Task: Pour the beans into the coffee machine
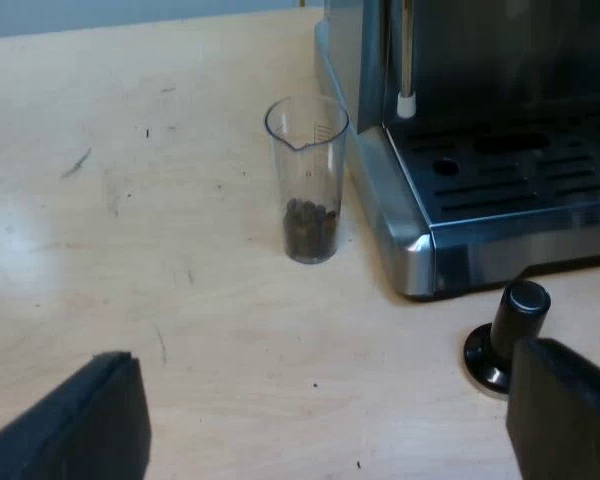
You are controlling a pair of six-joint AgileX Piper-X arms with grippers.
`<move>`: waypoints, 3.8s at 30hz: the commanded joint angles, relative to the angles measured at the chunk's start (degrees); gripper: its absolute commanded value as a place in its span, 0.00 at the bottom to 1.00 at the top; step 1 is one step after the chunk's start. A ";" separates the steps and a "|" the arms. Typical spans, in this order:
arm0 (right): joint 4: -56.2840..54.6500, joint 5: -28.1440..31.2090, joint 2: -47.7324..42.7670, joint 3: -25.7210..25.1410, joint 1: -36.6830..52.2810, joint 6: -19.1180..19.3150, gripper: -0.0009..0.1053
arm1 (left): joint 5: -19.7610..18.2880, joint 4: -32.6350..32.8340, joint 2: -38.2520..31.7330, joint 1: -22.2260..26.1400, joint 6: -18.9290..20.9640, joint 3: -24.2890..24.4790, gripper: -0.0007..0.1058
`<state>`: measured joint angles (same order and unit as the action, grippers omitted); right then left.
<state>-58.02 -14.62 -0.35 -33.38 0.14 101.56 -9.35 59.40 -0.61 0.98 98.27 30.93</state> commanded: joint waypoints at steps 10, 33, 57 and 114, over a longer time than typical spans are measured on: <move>5.76 -9.06 7.45 -9.01 0.19 0.64 0.61 | 0.00 -4.46 5.03 -0.14 0.85 3.90 0.80; 16.95 -12.06 20.45 -9.40 -18.57 8.23 0.61 | 0.00 -11.01 14.78 -0.14 0.89 3.90 0.80; 29.19 2.34 35.16 -8.94 -39.42 7.68 0.61 | -2.03 -14.06 15.20 -0.14 0.89 0.59 0.80; 37.28 7.08 38.70 -8.94 -42.48 7.54 0.61 | 7.80 -61.02 58.64 -10.62 5.66 -9.48 0.80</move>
<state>-21.63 -7.46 38.45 -42.05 -42.16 108.56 -3.70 0.00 57.59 -9.39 101.39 21.33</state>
